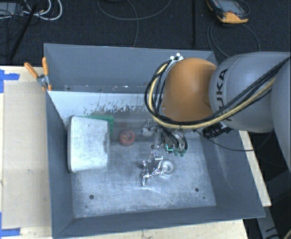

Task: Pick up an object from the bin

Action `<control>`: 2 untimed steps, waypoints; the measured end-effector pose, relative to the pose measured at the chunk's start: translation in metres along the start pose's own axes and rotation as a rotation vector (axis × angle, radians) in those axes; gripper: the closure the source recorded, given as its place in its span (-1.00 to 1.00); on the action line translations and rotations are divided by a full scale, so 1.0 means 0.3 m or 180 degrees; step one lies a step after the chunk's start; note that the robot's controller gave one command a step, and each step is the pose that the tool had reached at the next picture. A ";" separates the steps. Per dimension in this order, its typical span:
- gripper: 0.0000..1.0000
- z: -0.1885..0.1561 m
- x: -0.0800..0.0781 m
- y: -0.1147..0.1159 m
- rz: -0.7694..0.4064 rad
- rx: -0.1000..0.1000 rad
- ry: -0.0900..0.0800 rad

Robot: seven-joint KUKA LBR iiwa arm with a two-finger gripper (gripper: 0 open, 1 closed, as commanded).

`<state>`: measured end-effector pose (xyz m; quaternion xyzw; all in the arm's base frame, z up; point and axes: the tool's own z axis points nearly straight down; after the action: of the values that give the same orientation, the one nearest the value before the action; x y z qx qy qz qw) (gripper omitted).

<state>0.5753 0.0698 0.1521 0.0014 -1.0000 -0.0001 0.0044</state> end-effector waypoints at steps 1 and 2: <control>-1.00 0.273 0.164 -0.196 -0.0485 -0.0004 -0.0037; -1.00 0.172 0.118 -0.119 -0.0649 0.0000 -0.0035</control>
Offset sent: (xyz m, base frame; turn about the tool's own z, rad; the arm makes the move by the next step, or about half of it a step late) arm -0.0503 -0.0589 -0.0821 -0.1555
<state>0.5396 0.0341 0.1009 0.1032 -0.9947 -0.0006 -0.0011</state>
